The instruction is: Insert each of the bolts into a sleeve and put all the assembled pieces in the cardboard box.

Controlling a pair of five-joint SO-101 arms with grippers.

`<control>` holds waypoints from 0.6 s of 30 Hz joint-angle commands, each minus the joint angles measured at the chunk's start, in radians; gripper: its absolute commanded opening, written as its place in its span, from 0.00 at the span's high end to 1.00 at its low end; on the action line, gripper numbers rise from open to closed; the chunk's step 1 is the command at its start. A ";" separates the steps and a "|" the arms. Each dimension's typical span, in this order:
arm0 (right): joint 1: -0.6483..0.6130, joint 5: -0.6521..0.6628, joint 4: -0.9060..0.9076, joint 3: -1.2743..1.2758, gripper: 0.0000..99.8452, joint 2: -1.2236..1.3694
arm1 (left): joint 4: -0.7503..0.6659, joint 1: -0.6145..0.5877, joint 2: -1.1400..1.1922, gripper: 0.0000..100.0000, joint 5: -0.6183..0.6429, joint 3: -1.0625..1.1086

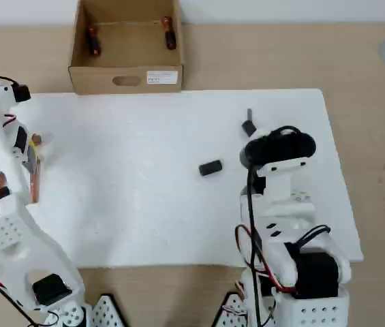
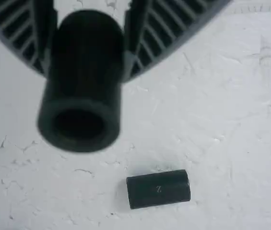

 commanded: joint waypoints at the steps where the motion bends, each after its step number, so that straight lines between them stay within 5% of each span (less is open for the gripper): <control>1: 0.015 0.005 -0.020 -0.010 0.99 -0.004 | 0.006 -0.006 0.018 0.89 -0.008 -0.069; 18: 0.013 0.005 -0.021 -0.008 0.99 -0.002 | -0.035 0.041 0.113 0.89 -0.002 -0.095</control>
